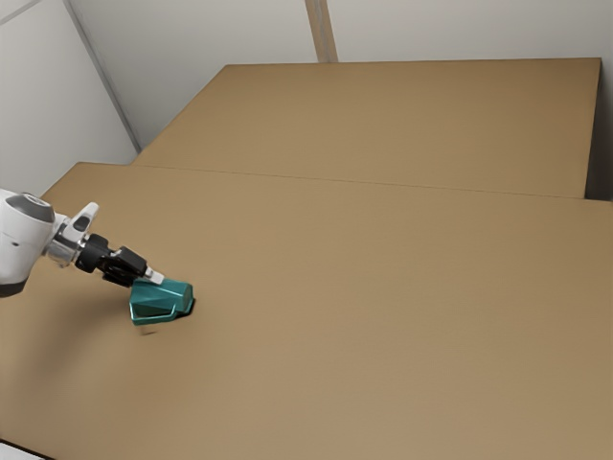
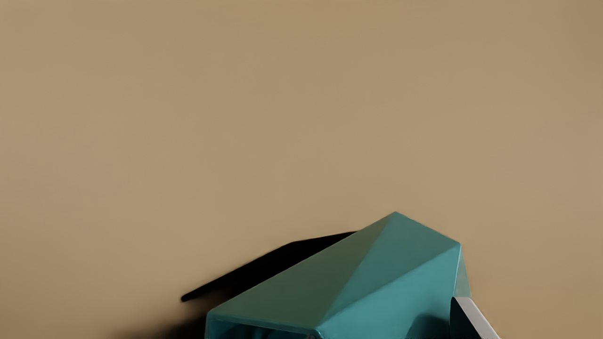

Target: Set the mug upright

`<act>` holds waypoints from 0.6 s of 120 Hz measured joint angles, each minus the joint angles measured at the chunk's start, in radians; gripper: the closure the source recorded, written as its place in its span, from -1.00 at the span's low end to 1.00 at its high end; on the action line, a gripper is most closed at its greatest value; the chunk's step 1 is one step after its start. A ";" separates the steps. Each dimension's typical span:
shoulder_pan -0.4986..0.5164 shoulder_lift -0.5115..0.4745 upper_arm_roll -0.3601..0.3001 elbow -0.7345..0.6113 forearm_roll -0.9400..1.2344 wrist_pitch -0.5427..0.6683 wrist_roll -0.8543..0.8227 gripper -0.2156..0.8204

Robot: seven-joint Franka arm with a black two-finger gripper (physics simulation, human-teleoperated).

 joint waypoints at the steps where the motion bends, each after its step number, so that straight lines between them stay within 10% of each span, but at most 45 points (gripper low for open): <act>1: 0.000 0.000 0.000 0.000 0.000 0.000 0.000 0.37; 72: -0.130 -0.094 0.008 -0.009 -0.016 -0.030 -0.018 0.89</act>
